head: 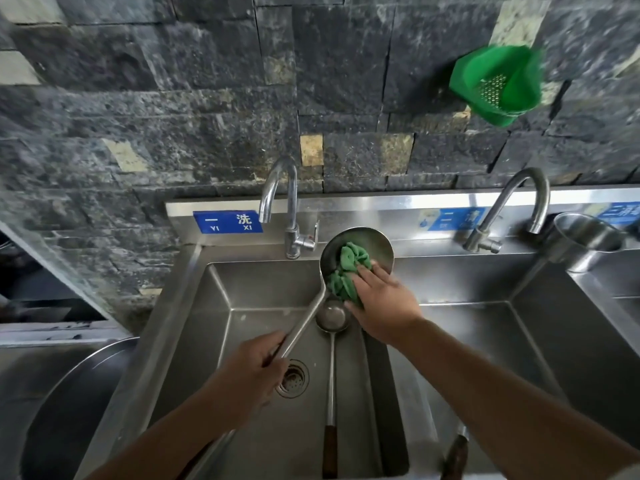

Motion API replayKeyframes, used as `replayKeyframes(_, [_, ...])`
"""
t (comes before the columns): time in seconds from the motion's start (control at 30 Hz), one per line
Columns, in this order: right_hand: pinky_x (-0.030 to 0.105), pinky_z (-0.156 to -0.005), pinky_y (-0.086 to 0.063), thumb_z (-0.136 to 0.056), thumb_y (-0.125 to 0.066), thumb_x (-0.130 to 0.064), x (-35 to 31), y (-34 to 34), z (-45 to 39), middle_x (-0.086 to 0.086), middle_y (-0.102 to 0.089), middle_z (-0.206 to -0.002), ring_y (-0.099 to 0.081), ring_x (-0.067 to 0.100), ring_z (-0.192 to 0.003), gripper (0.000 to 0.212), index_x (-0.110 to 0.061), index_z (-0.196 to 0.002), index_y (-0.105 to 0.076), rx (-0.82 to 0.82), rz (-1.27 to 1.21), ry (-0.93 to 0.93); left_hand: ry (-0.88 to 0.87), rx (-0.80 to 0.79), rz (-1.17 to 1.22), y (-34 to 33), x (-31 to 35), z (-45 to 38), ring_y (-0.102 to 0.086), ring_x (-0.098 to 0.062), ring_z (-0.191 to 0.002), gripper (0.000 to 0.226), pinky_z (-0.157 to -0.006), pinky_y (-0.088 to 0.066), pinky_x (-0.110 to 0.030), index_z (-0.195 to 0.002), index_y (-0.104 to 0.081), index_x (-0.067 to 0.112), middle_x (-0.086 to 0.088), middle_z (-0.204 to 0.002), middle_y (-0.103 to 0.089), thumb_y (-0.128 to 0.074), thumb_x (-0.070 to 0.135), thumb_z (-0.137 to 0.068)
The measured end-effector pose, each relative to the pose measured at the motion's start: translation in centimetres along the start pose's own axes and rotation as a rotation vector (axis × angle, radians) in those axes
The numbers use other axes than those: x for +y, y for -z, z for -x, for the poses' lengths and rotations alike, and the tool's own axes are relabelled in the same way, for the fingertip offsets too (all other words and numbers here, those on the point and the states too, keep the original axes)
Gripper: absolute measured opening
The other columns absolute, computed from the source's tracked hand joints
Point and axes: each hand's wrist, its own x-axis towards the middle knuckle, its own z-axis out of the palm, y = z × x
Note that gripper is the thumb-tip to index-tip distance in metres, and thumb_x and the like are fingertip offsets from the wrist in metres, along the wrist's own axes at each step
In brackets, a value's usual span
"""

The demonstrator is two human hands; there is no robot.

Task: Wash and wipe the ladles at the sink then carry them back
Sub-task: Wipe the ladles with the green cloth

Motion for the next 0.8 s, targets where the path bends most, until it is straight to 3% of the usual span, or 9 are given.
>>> replayKeyframes(0.07, [0.035, -0.113, -0.031, -0.096, -0.050, -0.044, -2.2, -1.2, 0.4, 0.004, -0.043, -0.152, -0.034, 0.026, -0.143, 0.054, -0.020, -0.144, -0.042, 0.119, -0.323, -0.134, -0.051, -0.002, -0.056, 0.4, -0.1, -0.1, -0.035, -0.008, -0.038, 0.027, -0.037, -0.032, -0.023, -0.104, -0.062, 0.025, 0.002, -0.052, -0.042, -0.044, 0.005, -0.098])
replayKeyframes(0.17, [0.034, -0.092, -0.049, -0.094, -0.059, -0.032, -4.1, -1.9, 0.5, 0.004, -0.067, -0.118, -0.060, 0.025, -0.112, 0.035, -0.019, -0.126, -0.056, 0.216, -0.708, -0.248, -0.062, 0.011, -0.091, 0.6, -0.3, -0.2, -0.038, -0.008, -0.040, 0.031, -0.039, -0.036, -0.026, -0.109, -0.060, 0.034, 0.001, -0.056, -0.045, -0.047, 0.009, -0.098])
replayKeyframes(0.27, [0.046, -0.096, -0.052, -0.090, -0.066, -0.025, -4.1, -1.9, 0.8, 0.007, -0.072, -0.105, -0.066, 0.024, -0.101, 0.024, -0.017, -0.113, -0.067, 0.150, -1.086, -0.235, -0.063, 0.101, -0.162, 0.7, -0.6, -0.2, -0.044, -0.007, -0.043, 0.031, -0.043, -0.040, -0.024, -0.107, -0.055, 0.040, 0.000, -0.056, -0.052, -0.052, 0.011, -0.095])
replayKeyframes(0.37, [0.058, -0.097, -0.049, -0.081, -0.070, -0.025, -3.9, -1.2, 1.7, 0.028, -0.067, -0.113, -0.065, 0.042, -0.103, 0.031, -0.009, -0.108, -0.071, 0.157, -1.759, -0.278, -0.078, 0.235, -0.296, 1.3, -1.2, -0.4, -0.050, -0.002, -0.046, 0.025, -0.046, -0.040, -0.015, -0.104, -0.051, 0.043, 0.000, -0.059, -0.060, -0.057, 0.022, -0.094])
replayKeyframes(0.43, [0.045, -0.079, -0.058, -0.085, -0.061, -0.025, -3.3, 0.5, 2.4, 0.024, -0.067, -0.110, -0.066, 0.036, -0.094, 0.033, -0.008, -0.111, -0.069, 0.224, -2.132, -0.343, -0.070, 0.297, -0.366, 1.9, -1.4, -0.5, -0.050, -0.003, -0.048, 0.004, -0.049, -0.039, -0.015, -0.095, -0.059, 0.035, 0.002, -0.057, -0.058, -0.056, 0.033, -0.095])
replayKeyframes(0.5, [0.031, -0.069, -0.058, -0.091, -0.050, -0.031, -1.7, 2.5, 3.1, 0.013, -0.069, -0.108, -0.067, 0.026, -0.089, 0.035, -0.010, -0.115, -0.067, 0.370, -2.283, -0.376, -0.043, 0.312, -0.376, 2.5, -1.8, -0.6, -0.047, -0.003, -0.047, 0.018, -0.051, -0.041, -0.022, -0.085, -0.063, 0.024, 0.005, -0.054, -0.054, -0.054, 0.033, -0.097])
replayKeyframes(0.6, [0.039, -0.086, -0.052, -0.100, -0.047, -0.028, -0.3, 5.7, 3.7, 0.007, -0.067, -0.108, -0.063, 0.025, -0.098, 0.030, -0.017, -0.123, -0.062, 0.645, -2.033, -0.356, 0.033, 0.208, -0.172, 2.9, -1.7, -0.2, -0.060, -0.009, -0.054, 0.012, -0.054, -0.053, -0.037, -0.089, -0.064, 0.020, 0.000, -0.070, -0.070, -0.056, 0.023, -0.097])
replayKeyframes(0.7, [0.032, -0.080, -0.050, -0.098, -0.051, -0.029, -1.0, 8.0, 3.2, -0.009, -0.063, -0.089, -0.060, 0.005, -0.085, 0.010, -0.029, -0.101, -0.060, 0.741, -1.429, -0.284, 0.093, 0.055, -0.035, 2.4, -1.6, 0.0, -0.064, -0.018, -0.053, 0.007, -0.044, -0.046, -0.028, -0.102, -0.054, 0.015, -0.001, -0.094, -0.076, -0.056, 0.016, -0.096])
replayKeyframes(0.8, [0.028, -0.075, -0.044, -0.095, -0.050, -0.032, -2.5, 8.2, 1.7, -0.004, -0.063, -0.090, -0.059, 0.009, -0.086, 0.017, -0.020, -0.104, -0.057, 0.687, -0.898, -0.128, 0.033, 0.019, -0.068, 1.6, -1.5, -0.2, -0.047, -0.016, -0.046, 0.012, -0.044, -0.036, -0.027, -0.103, -0.050, 0.015, -0.005, -0.071, -0.072, -0.056, 0.011, -0.094])
